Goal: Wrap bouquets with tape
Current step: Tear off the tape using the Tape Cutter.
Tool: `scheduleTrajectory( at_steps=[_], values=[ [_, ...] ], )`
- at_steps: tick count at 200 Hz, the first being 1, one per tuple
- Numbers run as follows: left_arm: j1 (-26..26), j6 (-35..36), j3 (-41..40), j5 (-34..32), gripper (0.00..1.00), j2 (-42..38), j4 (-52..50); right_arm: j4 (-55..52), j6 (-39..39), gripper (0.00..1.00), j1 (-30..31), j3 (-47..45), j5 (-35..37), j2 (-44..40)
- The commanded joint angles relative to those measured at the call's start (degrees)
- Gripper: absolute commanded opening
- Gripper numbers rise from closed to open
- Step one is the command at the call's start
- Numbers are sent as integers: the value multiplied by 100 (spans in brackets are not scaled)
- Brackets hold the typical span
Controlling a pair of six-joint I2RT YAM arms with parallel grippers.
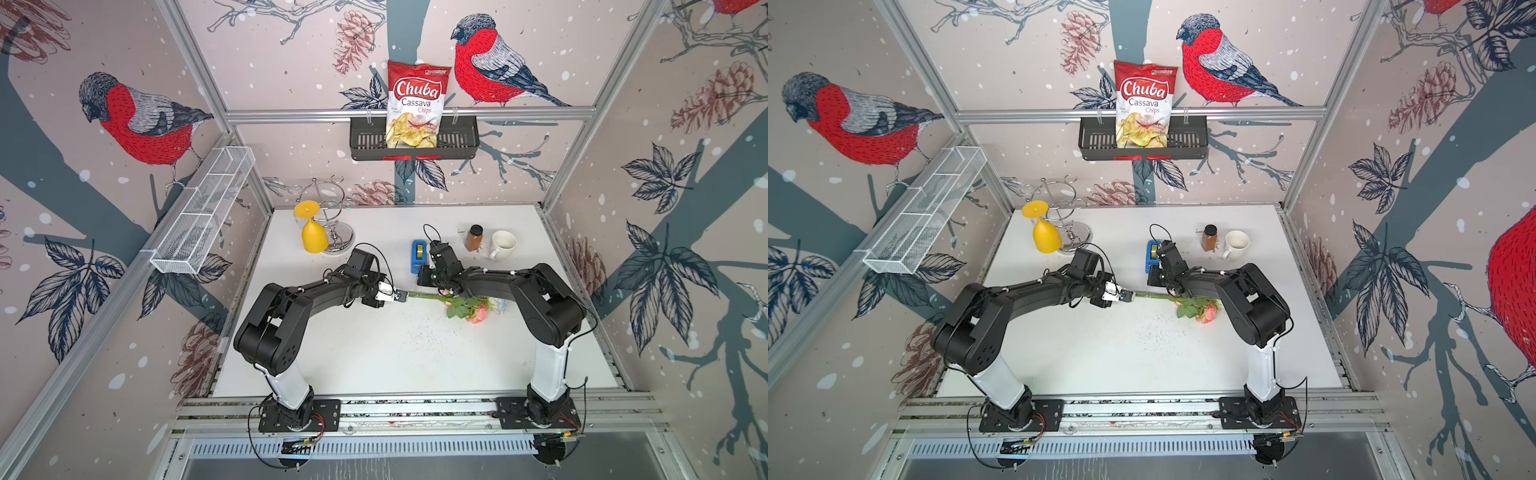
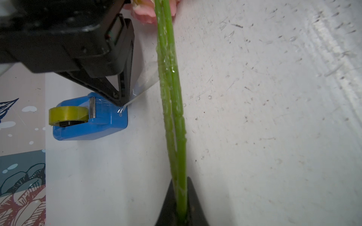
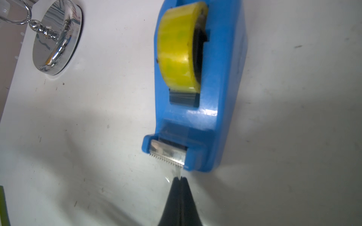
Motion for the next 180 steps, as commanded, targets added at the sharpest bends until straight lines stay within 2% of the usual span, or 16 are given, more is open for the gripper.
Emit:
scheduleTrajectory(
  at_steps=[1,51,75,103,119,128,151,160,180],
  values=[
    [-19,143,-29,570,0,-70,-302,-784,163,0,23,-75,272,91],
    [-19,159,-46,592,0,-166,-300,-977,330,0,309,-205,970,39],
    [-19,160,-73,652,0,-227,-276,-948,356,0,248,-259,837,-52],
    [-23,140,-64,633,0,-257,-267,-815,264,1,282,-209,782,-580],
    [-28,8,-10,712,0,-295,-240,-878,40,13,300,48,870,-971],
    [-21,-117,67,782,0,-328,-276,-946,-117,26,317,233,992,-1261],
    [-28,-509,238,891,0,-485,-345,-1226,-659,36,330,760,1334,-1903],
    [-28,-747,274,956,0,-591,-283,-1387,-896,43,343,983,1532,-2158],
    [-28,-1613,313,1116,0,-901,89,-1381,-1630,50,455,1133,1725,-2818]
  ],
)
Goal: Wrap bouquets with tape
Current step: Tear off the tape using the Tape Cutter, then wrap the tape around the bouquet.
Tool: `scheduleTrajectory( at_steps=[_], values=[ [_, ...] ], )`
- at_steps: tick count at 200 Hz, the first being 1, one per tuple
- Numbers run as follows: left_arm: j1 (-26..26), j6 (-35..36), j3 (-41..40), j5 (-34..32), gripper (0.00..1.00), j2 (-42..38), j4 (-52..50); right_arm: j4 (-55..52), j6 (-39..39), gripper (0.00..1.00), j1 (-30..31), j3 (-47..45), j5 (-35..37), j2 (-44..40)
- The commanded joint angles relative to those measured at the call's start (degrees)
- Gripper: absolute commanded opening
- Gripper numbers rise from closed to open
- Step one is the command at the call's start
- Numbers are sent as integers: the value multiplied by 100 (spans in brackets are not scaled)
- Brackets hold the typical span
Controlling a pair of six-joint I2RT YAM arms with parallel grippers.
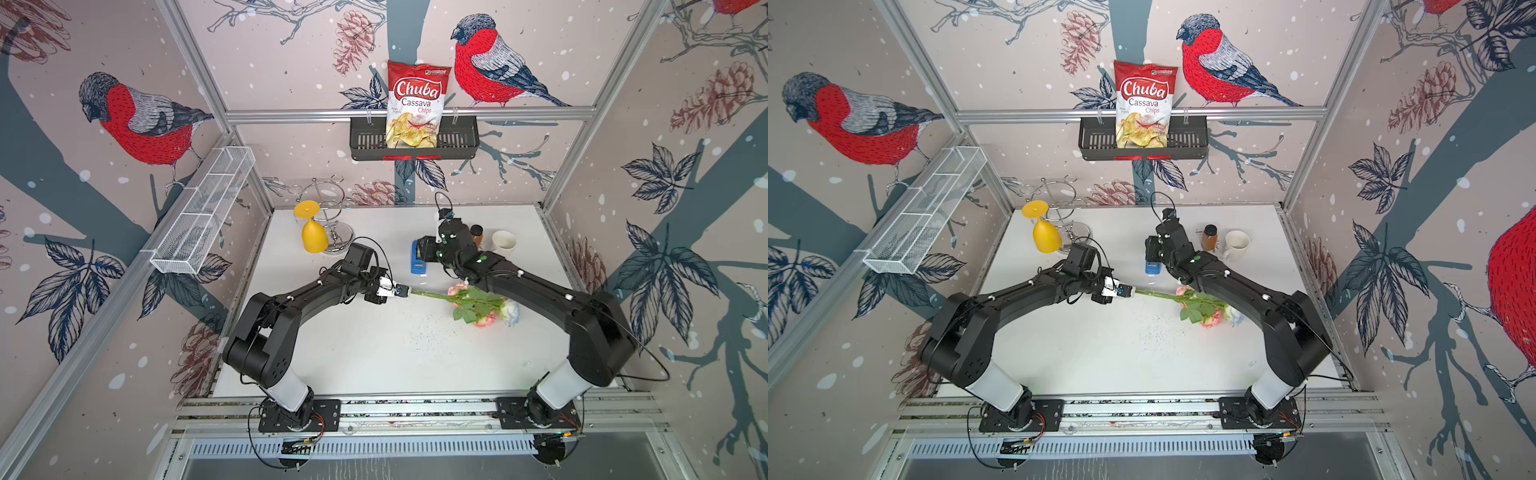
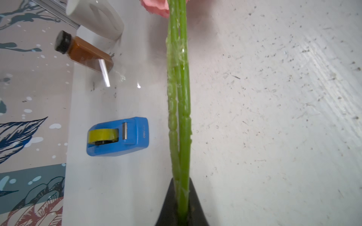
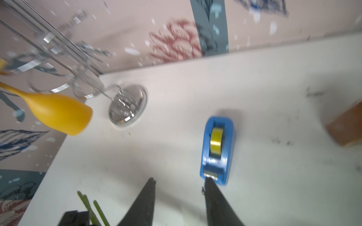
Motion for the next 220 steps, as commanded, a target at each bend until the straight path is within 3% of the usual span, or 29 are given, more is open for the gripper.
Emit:
scheduleTrajectory(
  at_steps=[1,18,37,50,75,112,130,162,174,187,220],
  values=[
    [-6,-1120,78,429,0,-297,384,-230,-1044,51,120,161,462,-613],
    [2,-1867,75,517,0,-590,649,57,-1647,53,219,-56,583,-1303],
    [-6,-2478,73,525,0,-861,760,839,-2558,56,279,-684,55,-2243],
    [-1,-2768,87,557,0,-1028,683,1337,-3069,68,365,-1174,-132,-2829],
    [-5,-3404,-17,525,0,-1391,800,1686,-3632,77,522,-1655,-339,-3642],
    [-6,-4229,-80,27,0,-1991,653,1312,-4995,67,690,-2252,-1145,-4357],
    [-6,-4561,-257,-212,0,-2302,705,1538,-5580,67,844,-2831,-1485,-4970],
    [-6,-5082,-320,-346,0,-2665,628,1817,-5856,63,909,-3537,-2269,-5740],
    [-6,-5204,-277,-321,0,-2753,545,1716,-5848,62,910,-3634,-2201,-5754],
    [-6,-5258,-207,-276,0,-2827,378,1877,-5784,54,908,-3898,-1984,-5737],
    [-6,-5453,-62,-281,0,-3054,155,2904,-5481,56,809,-4567,-1476,-5600]
  ],
)
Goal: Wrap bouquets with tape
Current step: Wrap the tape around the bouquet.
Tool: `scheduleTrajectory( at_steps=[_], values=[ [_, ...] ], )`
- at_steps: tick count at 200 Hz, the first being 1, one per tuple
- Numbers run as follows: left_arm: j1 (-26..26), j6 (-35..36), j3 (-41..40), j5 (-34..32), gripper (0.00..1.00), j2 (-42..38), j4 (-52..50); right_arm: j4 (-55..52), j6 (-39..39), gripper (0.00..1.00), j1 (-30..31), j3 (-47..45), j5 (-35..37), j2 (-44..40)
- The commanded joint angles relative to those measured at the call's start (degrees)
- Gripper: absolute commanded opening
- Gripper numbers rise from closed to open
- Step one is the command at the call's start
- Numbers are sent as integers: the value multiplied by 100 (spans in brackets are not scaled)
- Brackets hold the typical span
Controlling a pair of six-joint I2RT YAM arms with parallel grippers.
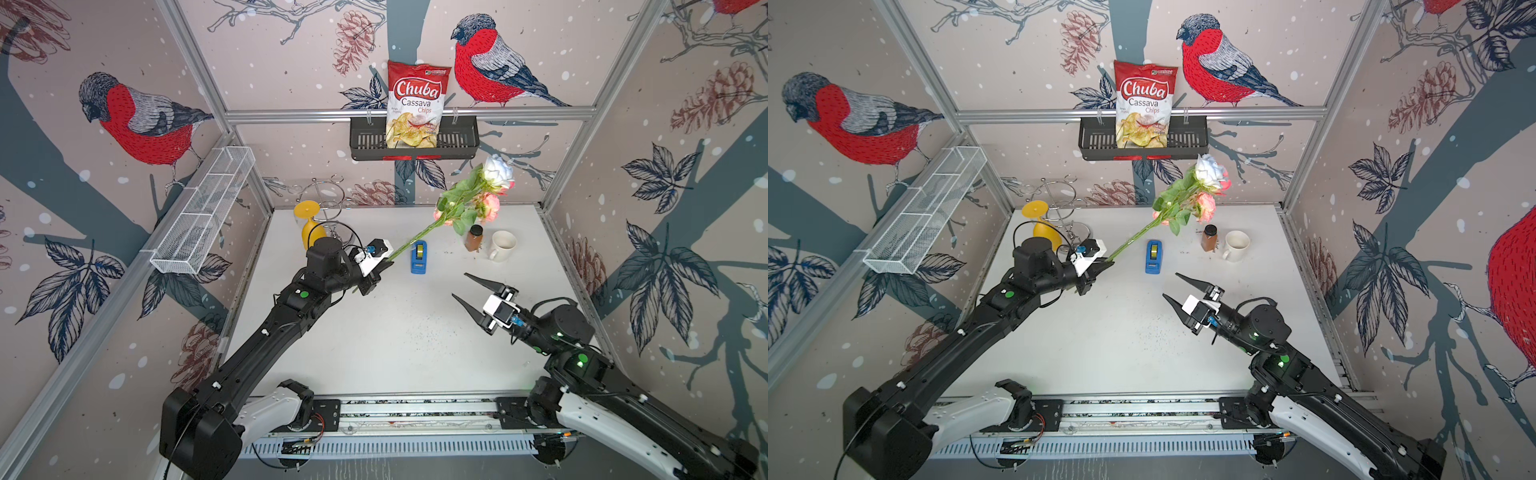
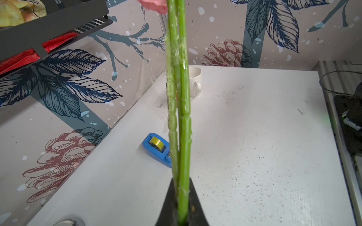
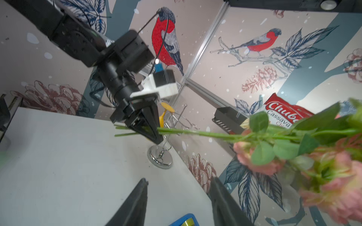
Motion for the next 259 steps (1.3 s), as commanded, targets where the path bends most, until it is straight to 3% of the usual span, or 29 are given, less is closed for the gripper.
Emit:
scheduleTrajectory(
  at_steps=[1,49,66,111,181,259],
  values=[
    [-4,-249,82,21,0,-172,0,934,223,57,-96,-282,301,80],
    [-45,-358,235,85,0,-296,-221,1915,958,64,-961,-374,-699,651],
    [-106,-370,368,104,0,-275,-389,2108,1001,69,-1096,-332,-1061,915],
    [-271,-384,451,32,0,-257,-531,2384,1057,69,-1303,40,-1794,1737],
    [-433,-367,876,33,0,-175,-808,2919,1319,70,-1487,619,-2440,2875],
    [-628,-261,1028,110,0,-174,-908,3184,1329,69,-1555,962,-2385,3521]
  ],
)
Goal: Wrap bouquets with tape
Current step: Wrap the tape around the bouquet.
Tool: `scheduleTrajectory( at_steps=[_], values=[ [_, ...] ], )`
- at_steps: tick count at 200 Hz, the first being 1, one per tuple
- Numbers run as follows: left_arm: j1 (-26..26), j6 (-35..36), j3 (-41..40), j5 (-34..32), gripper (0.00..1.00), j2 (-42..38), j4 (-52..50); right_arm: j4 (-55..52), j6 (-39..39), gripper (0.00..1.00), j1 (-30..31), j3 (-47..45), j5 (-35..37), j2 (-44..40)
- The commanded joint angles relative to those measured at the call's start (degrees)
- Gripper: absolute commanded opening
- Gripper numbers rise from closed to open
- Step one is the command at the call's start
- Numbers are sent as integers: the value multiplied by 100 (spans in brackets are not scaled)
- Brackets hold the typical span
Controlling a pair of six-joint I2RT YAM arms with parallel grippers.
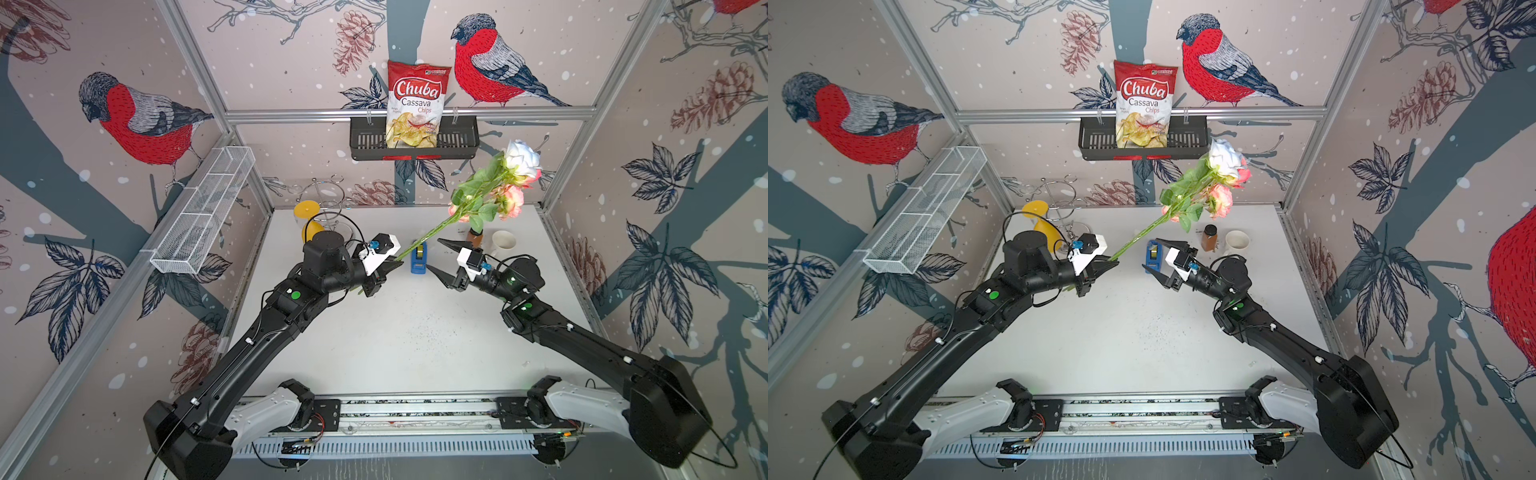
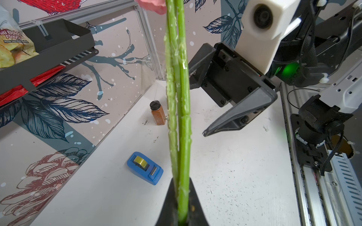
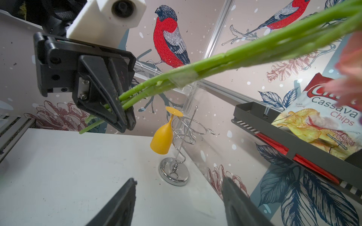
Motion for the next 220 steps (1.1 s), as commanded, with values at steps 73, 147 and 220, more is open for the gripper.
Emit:
scheduleTrajectory(
  at_steps=[73,147,220],
  values=[
    [-31,112,175,-22,0,40,-61,242,26,49,-104,118,-108,187],
    [-31,82,177,-33,0,-11,126,-27,-105,15,-156,56,-216,101],
    [-31,100,238,-524,0,37,195,-251,-106,0,-157,-96,-384,-21]
  ],
)
